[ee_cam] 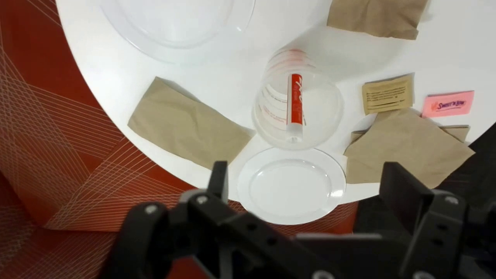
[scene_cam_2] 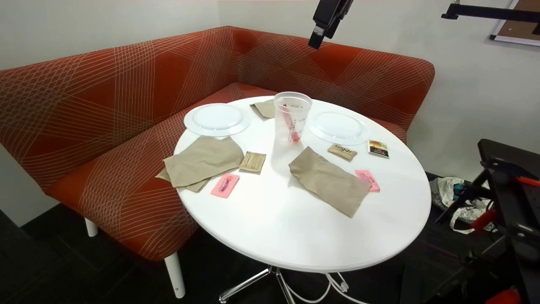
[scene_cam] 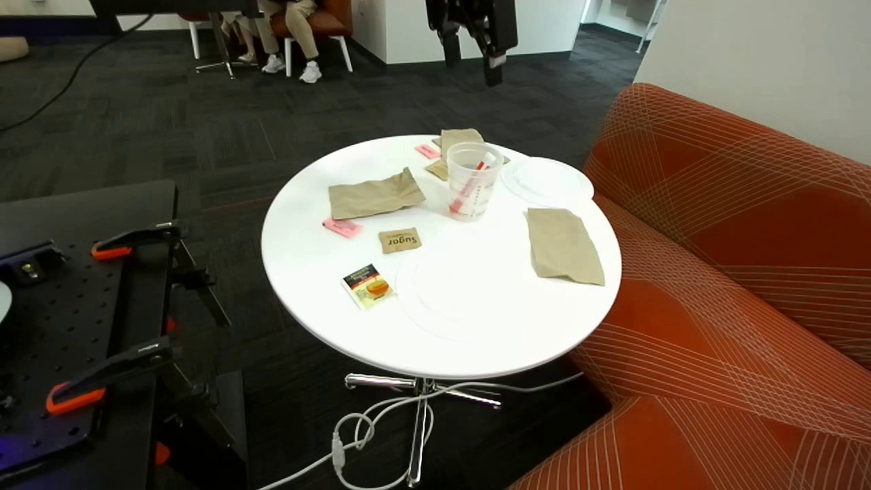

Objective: Remove the red marker from the clear cup

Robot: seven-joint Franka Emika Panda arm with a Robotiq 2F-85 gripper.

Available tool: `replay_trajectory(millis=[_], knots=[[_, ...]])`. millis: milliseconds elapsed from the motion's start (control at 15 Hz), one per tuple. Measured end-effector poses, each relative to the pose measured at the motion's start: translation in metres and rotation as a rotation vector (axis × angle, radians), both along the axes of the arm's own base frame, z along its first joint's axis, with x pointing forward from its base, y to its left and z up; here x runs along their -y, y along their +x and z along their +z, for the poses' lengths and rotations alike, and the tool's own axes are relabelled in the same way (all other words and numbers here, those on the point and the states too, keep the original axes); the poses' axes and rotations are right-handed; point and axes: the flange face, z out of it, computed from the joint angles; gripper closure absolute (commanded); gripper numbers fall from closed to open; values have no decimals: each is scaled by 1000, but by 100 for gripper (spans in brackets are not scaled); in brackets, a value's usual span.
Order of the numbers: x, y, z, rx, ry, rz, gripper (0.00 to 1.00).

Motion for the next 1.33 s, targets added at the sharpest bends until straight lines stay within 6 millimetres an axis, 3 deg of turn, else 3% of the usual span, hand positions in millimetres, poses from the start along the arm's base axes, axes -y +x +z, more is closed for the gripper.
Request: replay_trajectory(millis=[200, 867, 1333], knots=[[-1, 6, -10, -13, 7, -1, 0], [-2, 7, -11, -14, 7, 1, 0], [-4, 7, -33, -60, 6, 2, 0]])
